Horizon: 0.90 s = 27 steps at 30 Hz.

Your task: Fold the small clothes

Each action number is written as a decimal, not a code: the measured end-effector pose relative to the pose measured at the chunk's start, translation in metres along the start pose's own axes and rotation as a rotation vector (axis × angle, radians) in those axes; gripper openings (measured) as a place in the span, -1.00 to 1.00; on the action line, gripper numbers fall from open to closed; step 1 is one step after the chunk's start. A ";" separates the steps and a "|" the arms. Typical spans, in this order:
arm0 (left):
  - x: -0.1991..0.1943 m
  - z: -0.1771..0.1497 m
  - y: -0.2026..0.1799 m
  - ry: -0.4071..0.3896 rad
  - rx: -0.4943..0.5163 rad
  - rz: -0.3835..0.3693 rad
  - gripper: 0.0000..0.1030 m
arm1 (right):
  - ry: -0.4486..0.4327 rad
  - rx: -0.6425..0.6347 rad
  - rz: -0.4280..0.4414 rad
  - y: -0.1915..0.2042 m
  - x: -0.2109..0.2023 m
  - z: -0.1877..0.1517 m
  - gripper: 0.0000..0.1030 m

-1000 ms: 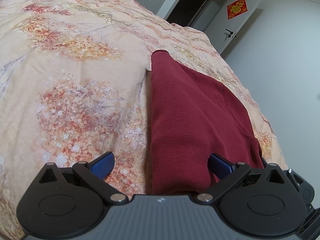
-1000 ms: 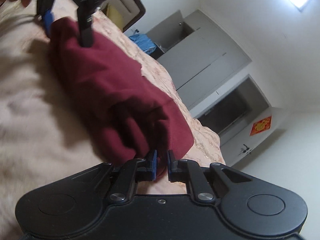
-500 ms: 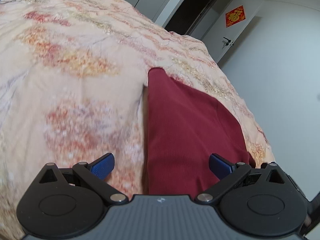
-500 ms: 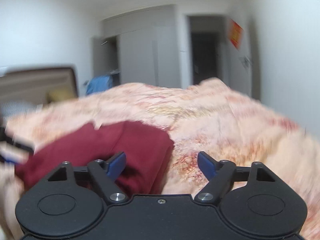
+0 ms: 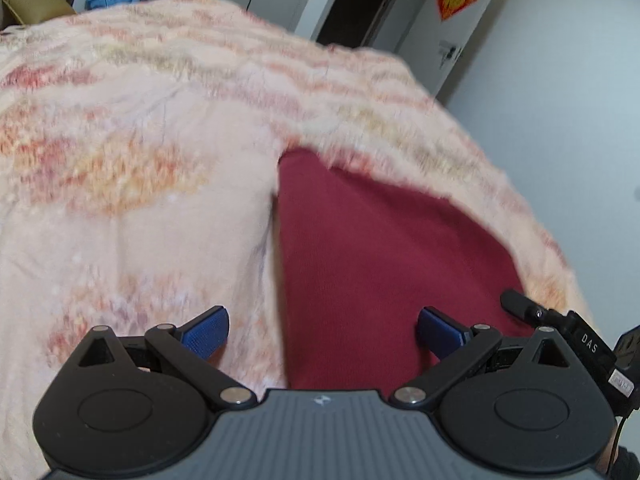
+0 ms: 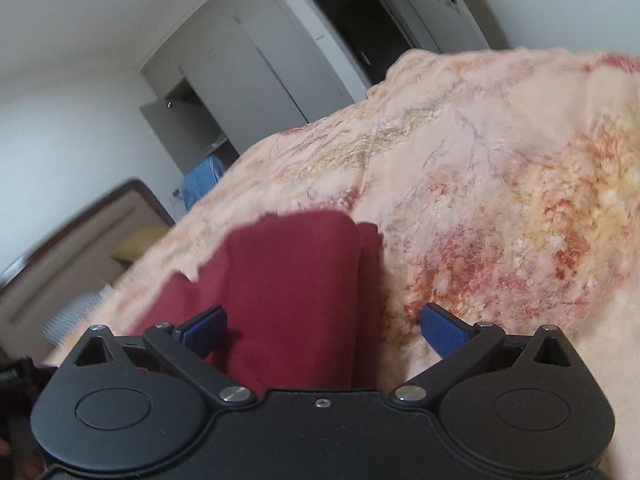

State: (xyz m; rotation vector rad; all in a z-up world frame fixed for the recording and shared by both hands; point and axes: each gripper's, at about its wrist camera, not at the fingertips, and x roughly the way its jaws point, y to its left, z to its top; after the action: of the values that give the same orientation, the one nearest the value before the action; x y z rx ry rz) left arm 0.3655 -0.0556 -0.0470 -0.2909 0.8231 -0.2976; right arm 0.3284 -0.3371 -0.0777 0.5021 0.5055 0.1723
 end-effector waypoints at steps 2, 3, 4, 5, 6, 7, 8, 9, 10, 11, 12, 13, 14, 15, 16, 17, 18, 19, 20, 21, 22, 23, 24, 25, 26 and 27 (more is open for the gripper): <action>0.005 -0.008 0.006 0.010 -0.002 -0.002 0.99 | -0.024 -0.028 0.004 0.002 -0.001 -0.005 0.99; 0.005 -0.011 0.008 -0.003 0.000 -0.012 0.99 | -0.031 -0.024 0.010 0.001 -0.002 -0.006 0.99; 0.005 -0.013 0.010 -0.011 0.000 -0.018 0.99 | -0.037 -0.014 0.020 -0.001 -0.003 -0.006 0.99; 0.005 -0.014 0.010 -0.015 -0.004 -0.020 0.99 | -0.042 -0.003 0.031 -0.004 -0.002 -0.006 0.99; 0.004 -0.014 0.011 -0.017 -0.008 -0.019 0.99 | -0.048 0.007 0.040 -0.007 -0.003 -0.007 0.99; 0.004 -0.015 0.011 -0.019 -0.009 -0.015 1.00 | -0.052 0.014 0.047 -0.008 -0.003 -0.007 0.99; 0.004 -0.015 0.010 -0.022 -0.007 -0.010 1.00 | -0.057 0.018 0.052 -0.010 -0.004 -0.007 0.99; 0.005 -0.017 0.009 -0.026 -0.005 -0.005 1.00 | -0.059 0.020 0.055 -0.010 -0.005 -0.008 0.99; 0.005 -0.018 0.009 -0.029 -0.003 0.000 1.00 | -0.062 0.020 0.056 -0.010 -0.005 -0.007 0.99; 0.005 -0.018 0.008 -0.032 -0.003 0.004 1.00 | -0.063 0.020 0.057 -0.010 -0.005 -0.007 0.99; 0.005 -0.018 0.007 -0.034 -0.004 0.008 1.00 | -0.064 0.020 0.058 -0.010 -0.006 -0.008 0.99; 0.005 -0.018 0.006 -0.034 -0.004 0.011 1.00 | -0.065 0.022 0.060 -0.010 -0.006 -0.007 0.99; 0.005 -0.018 0.006 -0.034 -0.005 0.014 1.00 | -0.067 0.023 0.061 -0.011 -0.006 -0.008 0.99; 0.005 -0.018 0.005 -0.034 -0.007 0.016 1.00 | -0.068 0.023 0.062 -0.011 -0.007 -0.008 0.99; 0.005 -0.018 0.005 -0.035 -0.009 0.018 1.00 | -0.069 0.023 0.061 -0.010 -0.006 -0.008 0.99; 0.005 -0.018 0.005 -0.036 -0.010 0.020 1.00 | -0.069 0.022 0.060 -0.010 -0.006 -0.008 0.99; 0.005 -0.018 0.005 -0.037 -0.010 0.021 1.00 | -0.070 0.022 0.060 -0.010 -0.006 -0.008 0.99; 0.005 -0.018 0.004 -0.037 -0.008 0.023 1.00 | -0.070 0.022 0.060 -0.010 -0.006 -0.008 0.99; 0.005 -0.018 0.004 -0.036 -0.007 0.023 1.00 | -0.071 0.022 0.060 -0.010 -0.007 -0.009 0.99; 0.005 -0.018 0.005 -0.034 -0.007 0.022 1.00 | -0.072 0.023 0.061 -0.010 -0.007 -0.009 0.99; 0.005 -0.017 0.005 -0.031 -0.008 0.022 1.00 | -0.072 0.023 0.061 -0.010 -0.007 -0.009 0.99; 0.006 -0.016 0.005 -0.028 -0.007 0.022 1.00 | -0.072 0.023 0.061 -0.010 -0.006 -0.009 0.99; 0.006 -0.015 0.005 -0.023 -0.005 0.022 1.00 | -0.072 0.022 0.060 -0.010 -0.006 -0.009 0.99; 0.006 -0.014 0.005 -0.018 -0.003 0.022 1.00 | -0.072 0.022 0.060 -0.010 -0.006 -0.009 0.99; 0.006 -0.012 0.004 -0.011 -0.001 0.023 1.00 | -0.072 0.023 0.061 -0.010 -0.006 -0.009 0.99; 0.006 -0.010 0.004 -0.002 0.002 0.023 1.00 | -0.073 0.023 0.062 -0.010 -0.007 -0.009 0.99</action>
State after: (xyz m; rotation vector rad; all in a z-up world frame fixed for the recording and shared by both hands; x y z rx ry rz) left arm 0.3621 -0.0551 -0.0589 -0.2800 0.8235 -0.2764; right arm 0.3186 -0.3443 -0.0868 0.5450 0.4218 0.2065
